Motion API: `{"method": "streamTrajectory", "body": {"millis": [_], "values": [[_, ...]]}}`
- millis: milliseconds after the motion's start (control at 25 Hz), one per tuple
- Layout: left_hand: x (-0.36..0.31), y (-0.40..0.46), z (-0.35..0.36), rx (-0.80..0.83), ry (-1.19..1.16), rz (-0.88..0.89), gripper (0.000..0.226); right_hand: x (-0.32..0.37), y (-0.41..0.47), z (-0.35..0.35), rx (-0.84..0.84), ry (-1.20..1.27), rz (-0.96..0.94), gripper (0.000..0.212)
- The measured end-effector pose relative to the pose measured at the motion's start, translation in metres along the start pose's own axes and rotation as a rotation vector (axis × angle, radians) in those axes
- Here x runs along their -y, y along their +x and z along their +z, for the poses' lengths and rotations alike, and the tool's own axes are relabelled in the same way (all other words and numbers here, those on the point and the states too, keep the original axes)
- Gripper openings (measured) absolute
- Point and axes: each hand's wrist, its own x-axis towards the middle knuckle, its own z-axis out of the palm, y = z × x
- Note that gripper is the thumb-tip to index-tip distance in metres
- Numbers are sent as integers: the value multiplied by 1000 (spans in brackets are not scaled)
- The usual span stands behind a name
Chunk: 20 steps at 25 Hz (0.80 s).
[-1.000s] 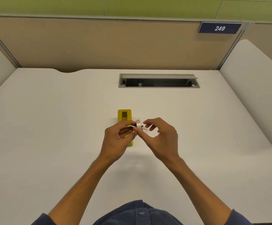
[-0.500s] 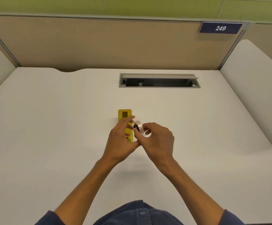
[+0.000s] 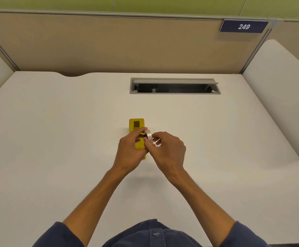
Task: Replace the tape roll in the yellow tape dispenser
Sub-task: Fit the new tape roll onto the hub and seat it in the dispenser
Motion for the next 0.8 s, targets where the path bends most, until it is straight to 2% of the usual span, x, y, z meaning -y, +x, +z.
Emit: {"method": "streamTrajectory", "body": {"millis": [480,800], "values": [[29,45,-7,-46,78,-73,39,11,38,51,84,-22,77,26],[51,61,-11,-33,108,-94,48,12,48,73,75,-48,67,31]]}}
